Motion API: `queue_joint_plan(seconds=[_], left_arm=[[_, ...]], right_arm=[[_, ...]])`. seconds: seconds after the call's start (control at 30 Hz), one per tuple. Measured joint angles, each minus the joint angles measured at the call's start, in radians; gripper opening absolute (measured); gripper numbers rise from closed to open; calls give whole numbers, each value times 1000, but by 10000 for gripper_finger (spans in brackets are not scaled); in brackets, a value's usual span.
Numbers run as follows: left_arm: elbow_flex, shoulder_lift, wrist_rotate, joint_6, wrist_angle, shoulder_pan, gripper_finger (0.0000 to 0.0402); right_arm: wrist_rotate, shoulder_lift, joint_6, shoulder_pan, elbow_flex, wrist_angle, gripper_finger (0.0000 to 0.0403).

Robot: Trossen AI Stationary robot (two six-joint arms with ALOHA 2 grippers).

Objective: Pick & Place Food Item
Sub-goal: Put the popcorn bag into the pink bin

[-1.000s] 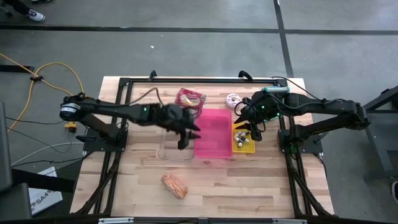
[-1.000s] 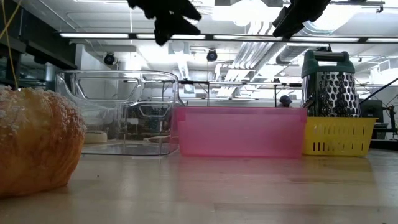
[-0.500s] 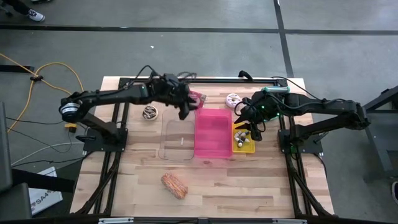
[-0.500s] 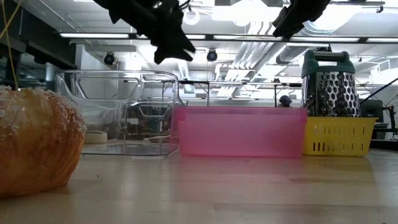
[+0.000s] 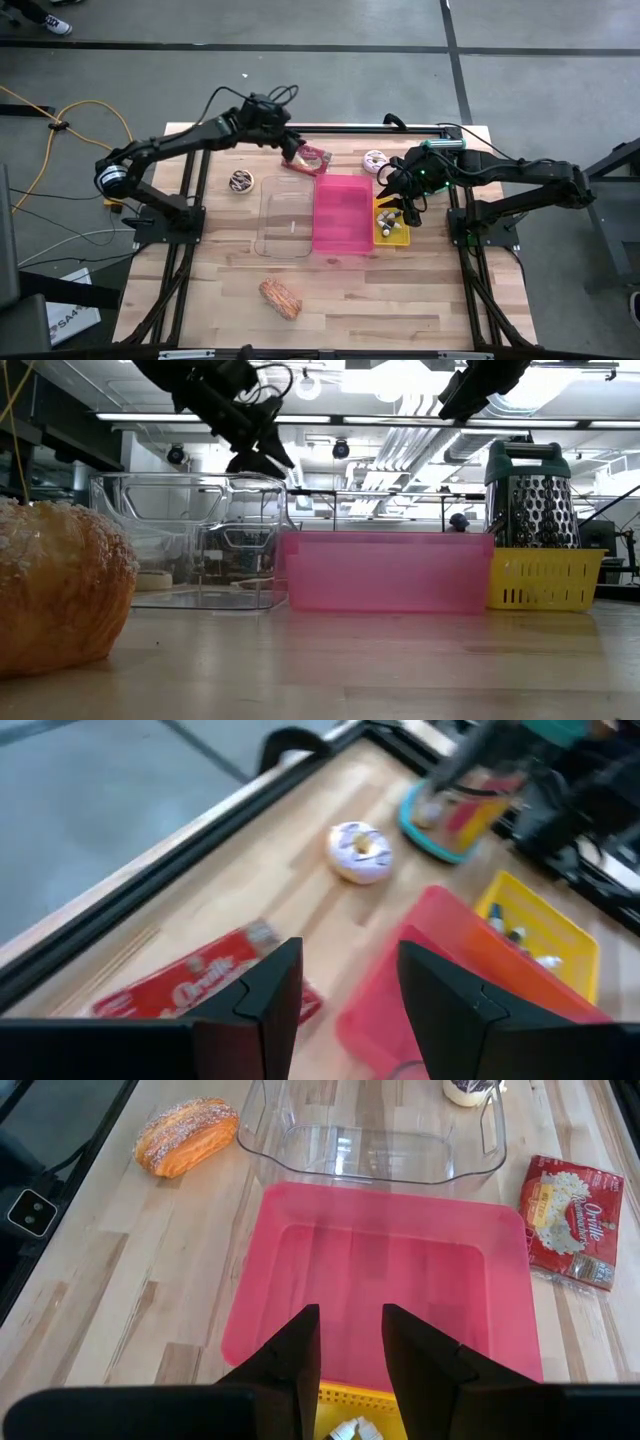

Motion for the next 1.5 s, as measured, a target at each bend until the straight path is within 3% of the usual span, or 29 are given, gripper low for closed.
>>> queue_joint_plan(seconds=[0.13, 0.43, 0.67, 1.07, 1.3, 1.5], left_arm=[[0, 0, 29, -22, -15, 75, 159], [0, 0, 232, -61, -17, 243, 159], [-31, 0, 251, -121, -25, 334, 159], [-98, 54, 299, -208, -24, 368, 159], [-99, 180, 419, -95, 0, 390, 159], [-99, 246, 432, -54, -1, 414, 159]], right_arm=[[0, 0, 0, 0, 0, 0, 97], [0, 0, 0, 0, 0, 0, 97], [0, 0, 0, 0, 0, 0, 97], [0, 0, 0, 0, 0, 0, 97], [0, 0, 0, 0, 0, 3, 97], [0, 0, 0, 0, 0, 3, 97]])
